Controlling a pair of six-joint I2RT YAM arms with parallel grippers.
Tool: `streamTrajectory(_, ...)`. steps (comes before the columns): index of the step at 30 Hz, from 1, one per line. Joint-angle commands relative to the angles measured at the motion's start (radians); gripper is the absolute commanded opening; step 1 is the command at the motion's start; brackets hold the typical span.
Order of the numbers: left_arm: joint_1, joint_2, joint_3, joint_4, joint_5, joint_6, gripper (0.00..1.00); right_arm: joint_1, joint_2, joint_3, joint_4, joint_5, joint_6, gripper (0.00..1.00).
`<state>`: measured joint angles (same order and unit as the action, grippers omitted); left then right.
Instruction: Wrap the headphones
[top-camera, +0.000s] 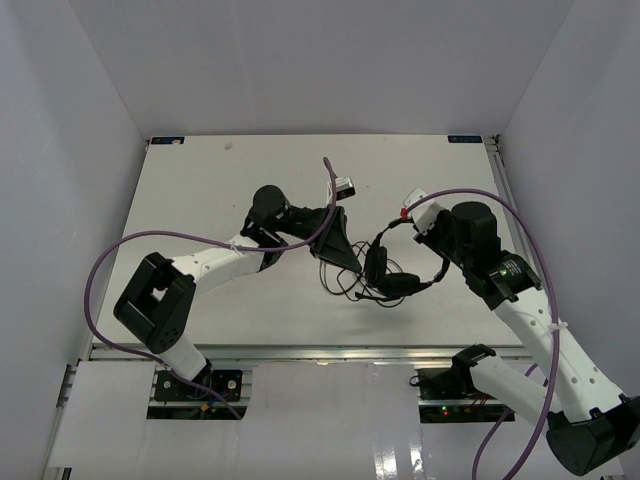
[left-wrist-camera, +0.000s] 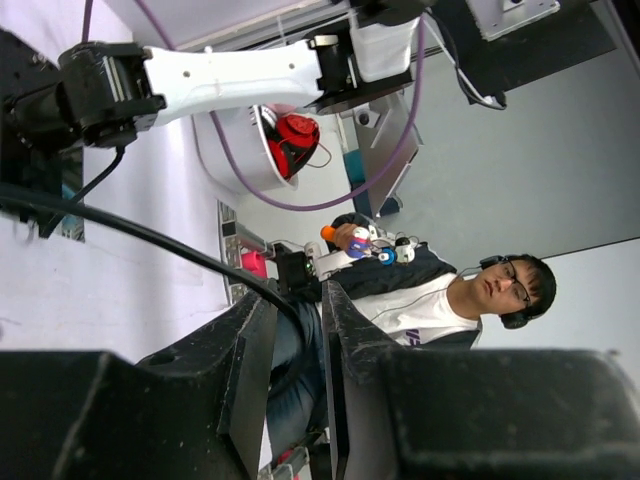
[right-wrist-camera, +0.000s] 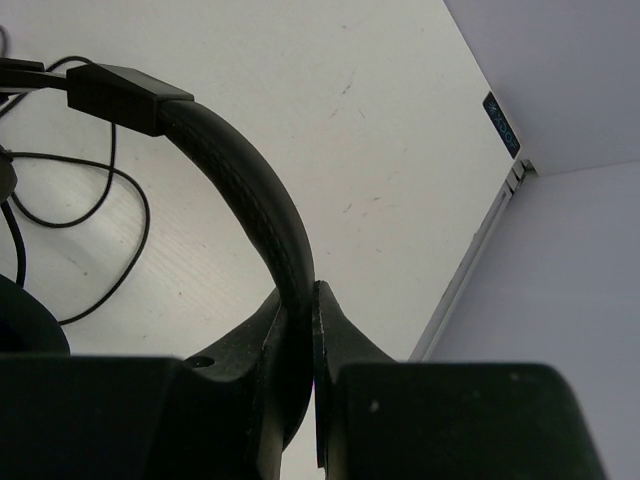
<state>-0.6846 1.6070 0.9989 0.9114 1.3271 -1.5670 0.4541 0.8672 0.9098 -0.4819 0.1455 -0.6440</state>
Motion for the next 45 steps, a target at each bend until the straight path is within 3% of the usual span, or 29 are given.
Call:
streamTrajectory(1,-0.006,-0.073,0.011,0.144,-0.045,-0.105,0.35,0.006,0.006,-0.014,0.138,0.121,0.049,0.08)
streamTrajectory(16,-0.025,-0.082,0.044,0.023,-0.17,-0.027,0.15,0.005,0.035,0.031,0.25,0.239,0.131,0.08)
streamTrajectory(22,-0.029,-0.141,0.091,-0.244,-0.396,0.065,0.18,0.005,0.039,0.021,0.322,0.297,0.183,0.08)
streamTrajectory(30,-0.029,-0.161,0.178,-0.476,-0.644,0.145,0.23,0.021,0.041,-0.022,0.371,0.322,0.235,0.08)
streamTrajectory(38,-0.029,-0.045,0.322,-0.526,-0.634,0.16,0.23,0.029,0.002,-0.037,0.321,0.188,0.278,0.08)
streamTrajectory(45,-0.024,-0.079,0.287,-0.577,-0.629,0.164,0.22,0.027,-0.036,-0.038,0.288,0.128,0.305,0.08)
